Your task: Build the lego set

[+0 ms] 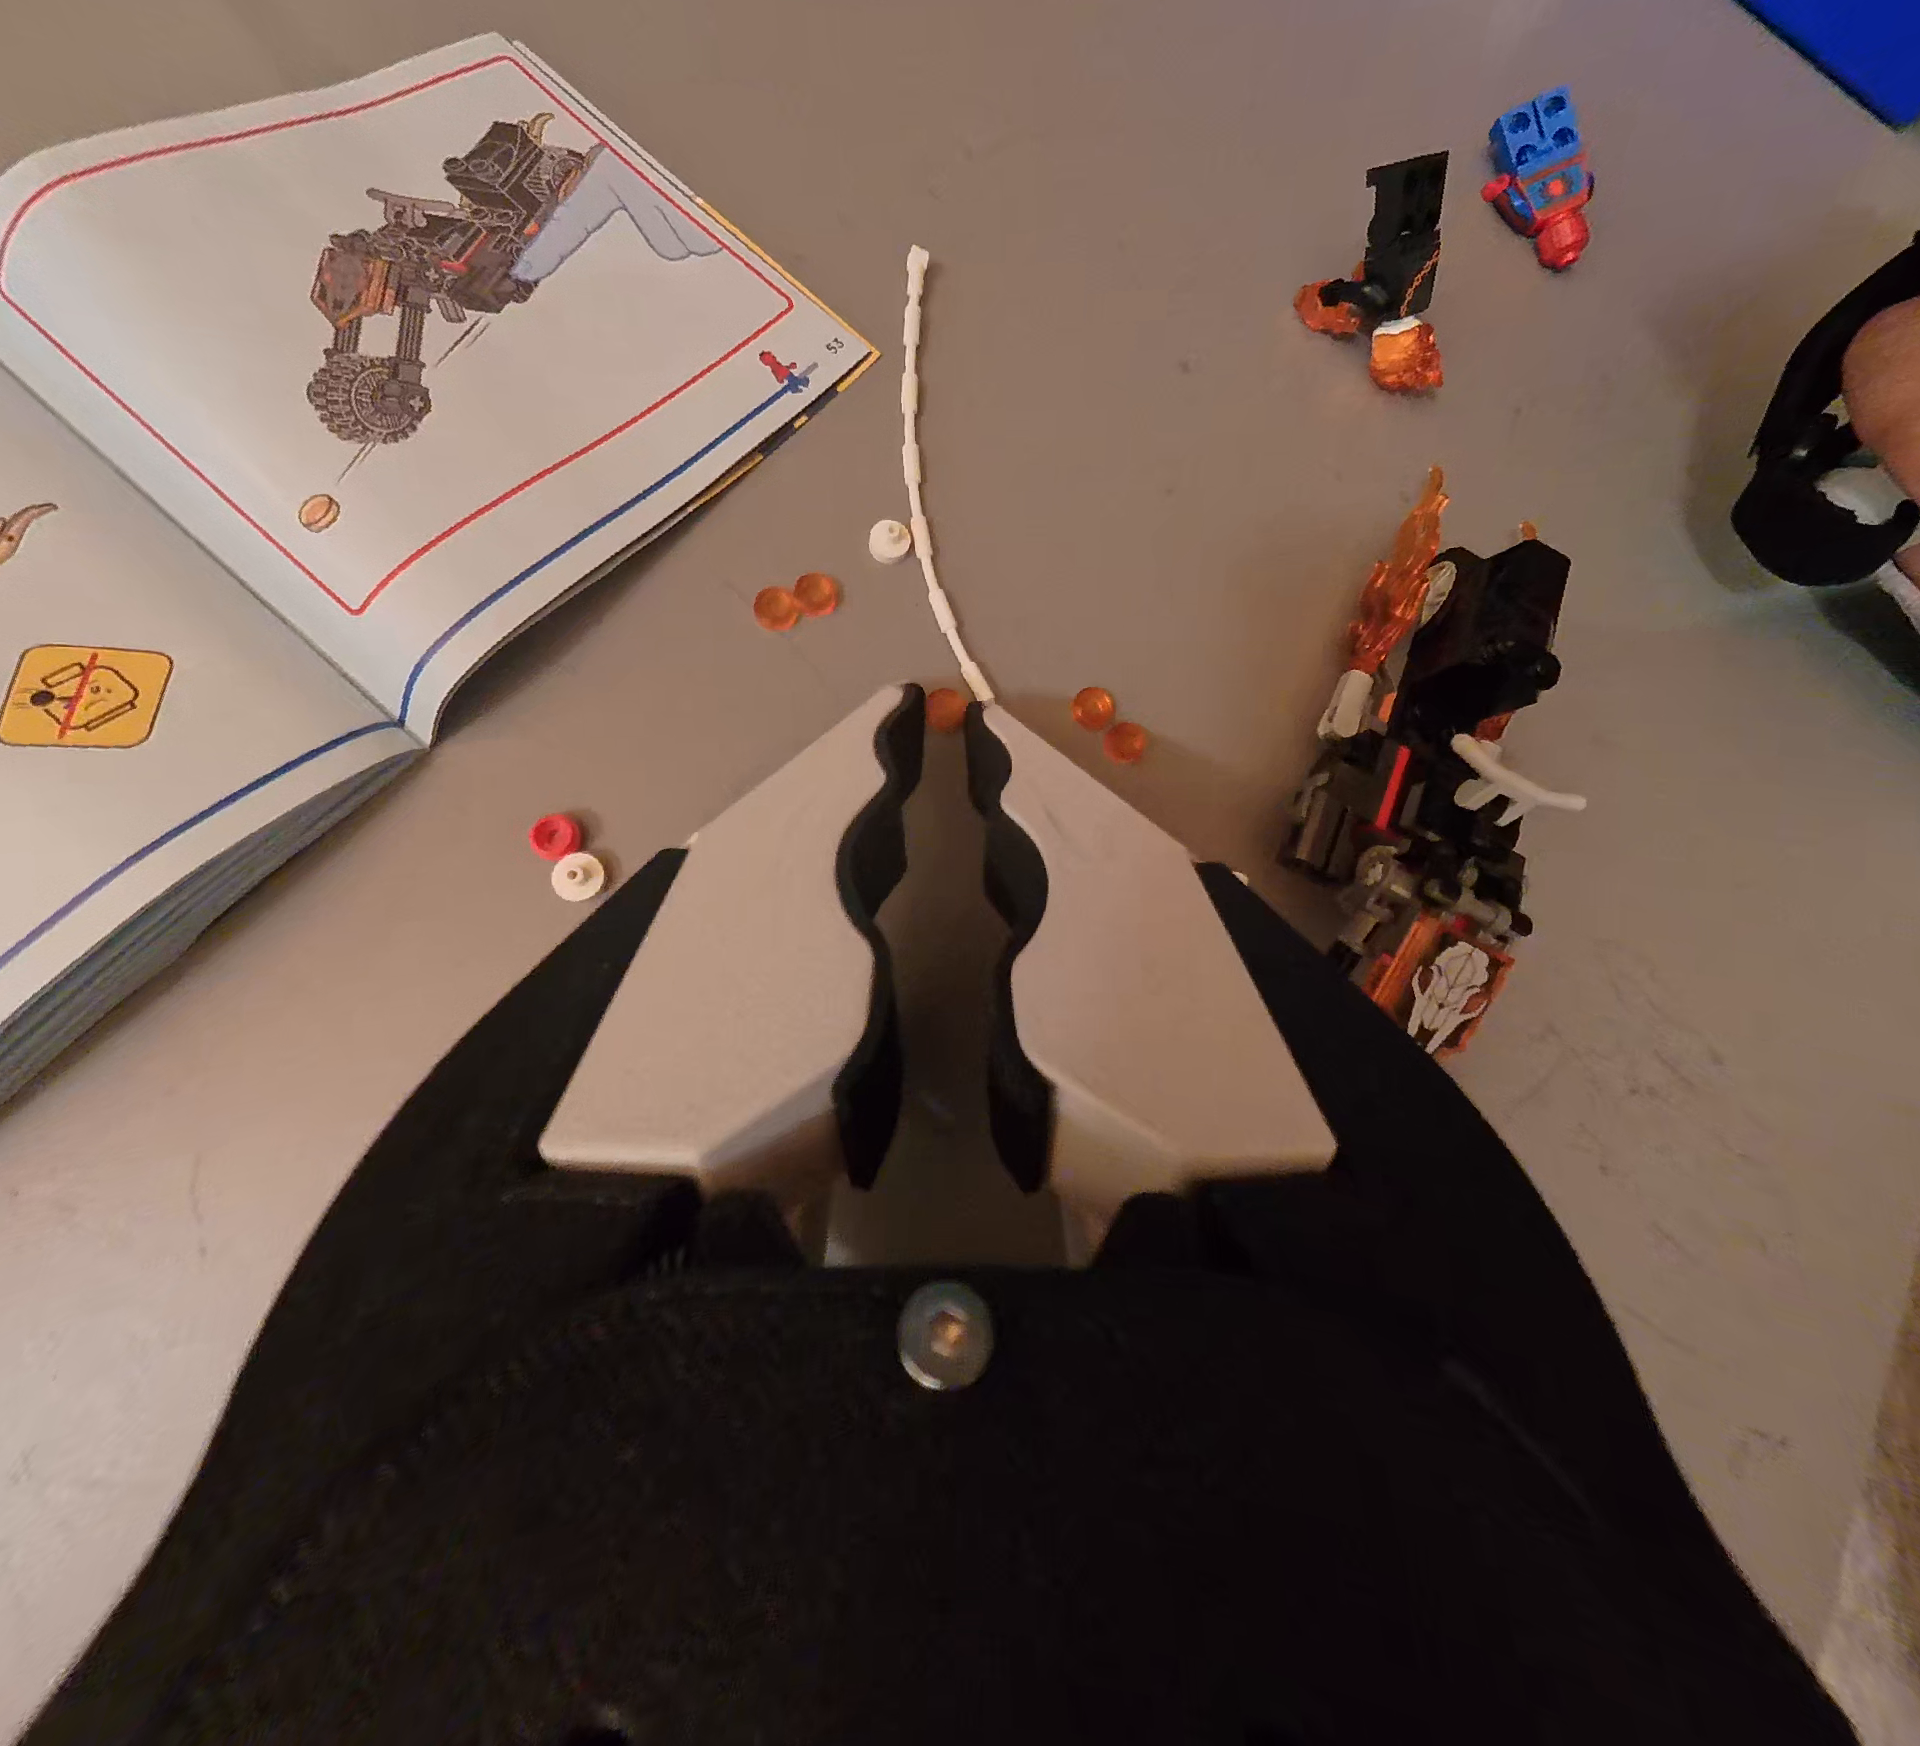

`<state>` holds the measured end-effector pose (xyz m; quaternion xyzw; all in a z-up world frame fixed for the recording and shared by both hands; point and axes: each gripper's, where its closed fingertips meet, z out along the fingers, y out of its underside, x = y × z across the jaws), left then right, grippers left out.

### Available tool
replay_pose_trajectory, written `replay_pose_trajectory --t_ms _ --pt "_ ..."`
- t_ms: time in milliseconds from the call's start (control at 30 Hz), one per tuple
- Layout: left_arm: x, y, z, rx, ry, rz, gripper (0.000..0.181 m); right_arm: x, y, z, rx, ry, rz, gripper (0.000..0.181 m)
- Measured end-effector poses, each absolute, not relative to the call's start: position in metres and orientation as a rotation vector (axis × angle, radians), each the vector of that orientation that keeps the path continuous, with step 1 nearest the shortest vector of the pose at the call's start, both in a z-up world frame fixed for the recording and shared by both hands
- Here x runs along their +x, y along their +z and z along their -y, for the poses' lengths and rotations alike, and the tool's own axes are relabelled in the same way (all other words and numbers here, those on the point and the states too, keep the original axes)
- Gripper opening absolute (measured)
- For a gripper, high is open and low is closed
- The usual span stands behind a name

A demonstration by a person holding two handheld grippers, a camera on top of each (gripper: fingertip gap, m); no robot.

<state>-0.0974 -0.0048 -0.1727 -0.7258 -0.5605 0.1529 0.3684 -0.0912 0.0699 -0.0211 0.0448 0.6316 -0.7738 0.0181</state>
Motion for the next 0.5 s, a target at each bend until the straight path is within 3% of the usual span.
replay_pose_trajectory --t_ms 500 --pt "-0.099 -0.137 0.008 -1.627 0.396 1.381 0.006 -0.091 -0.021 -0.071 0.140 -2.405 -1.954 0.033"
